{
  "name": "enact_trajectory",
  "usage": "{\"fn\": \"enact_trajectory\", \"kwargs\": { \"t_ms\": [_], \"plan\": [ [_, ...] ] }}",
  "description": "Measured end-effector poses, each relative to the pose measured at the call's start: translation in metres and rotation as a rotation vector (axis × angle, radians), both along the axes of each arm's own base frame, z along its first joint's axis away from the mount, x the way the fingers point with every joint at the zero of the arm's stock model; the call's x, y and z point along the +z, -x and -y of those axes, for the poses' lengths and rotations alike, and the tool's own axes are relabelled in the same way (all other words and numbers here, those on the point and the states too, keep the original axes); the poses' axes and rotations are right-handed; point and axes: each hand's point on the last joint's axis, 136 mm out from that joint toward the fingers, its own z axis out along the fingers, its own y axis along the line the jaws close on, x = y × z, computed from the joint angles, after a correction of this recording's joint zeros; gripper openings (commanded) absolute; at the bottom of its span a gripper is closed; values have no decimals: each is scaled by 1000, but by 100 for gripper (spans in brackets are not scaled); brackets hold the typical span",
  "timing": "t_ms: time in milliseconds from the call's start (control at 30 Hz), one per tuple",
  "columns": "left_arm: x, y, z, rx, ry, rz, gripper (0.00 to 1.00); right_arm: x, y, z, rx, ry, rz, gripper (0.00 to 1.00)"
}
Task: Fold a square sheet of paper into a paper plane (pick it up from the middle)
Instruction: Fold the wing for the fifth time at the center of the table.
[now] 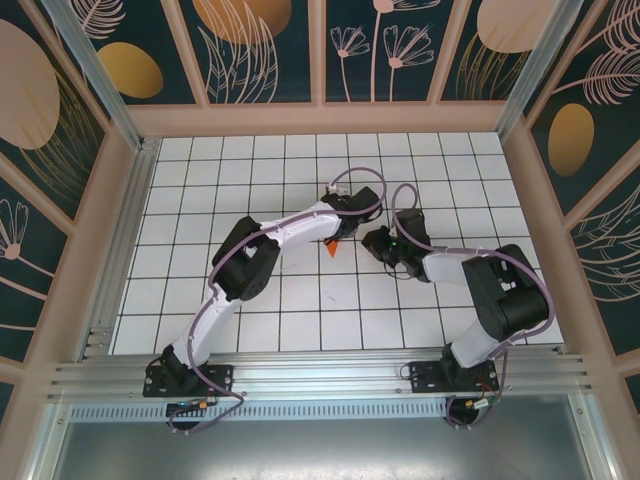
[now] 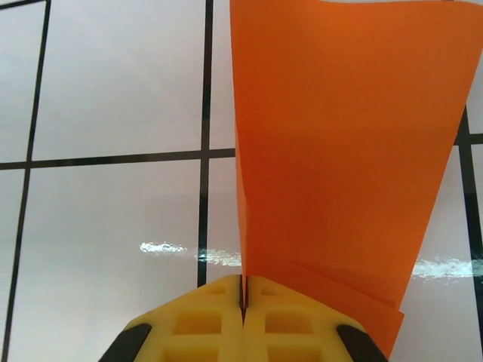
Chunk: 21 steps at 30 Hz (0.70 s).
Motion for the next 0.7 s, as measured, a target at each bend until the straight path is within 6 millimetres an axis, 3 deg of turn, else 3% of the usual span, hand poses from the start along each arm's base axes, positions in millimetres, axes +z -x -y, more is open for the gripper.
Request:
{"fn": "enact_trajectory", "kwargs": {
  "t_ms": [233, 367, 500, 700],
  "plan": [
    [-5, 9, -12, -51, -96, -33, 0, 4, -6, 0, 34, -25, 3, 10],
    [-13, 28, -23, -102, -104, -101, 0, 17, -32, -15, 97, -50, 40, 10],
    [-3, 35, -18, -147, -45, -112, 0, 28, -65, -32, 159, -76, 71, 10],
    [16, 34, -6, -186, 33, -84, 0, 15, -96, -47, 225, -88, 34, 9]
  ]
}}
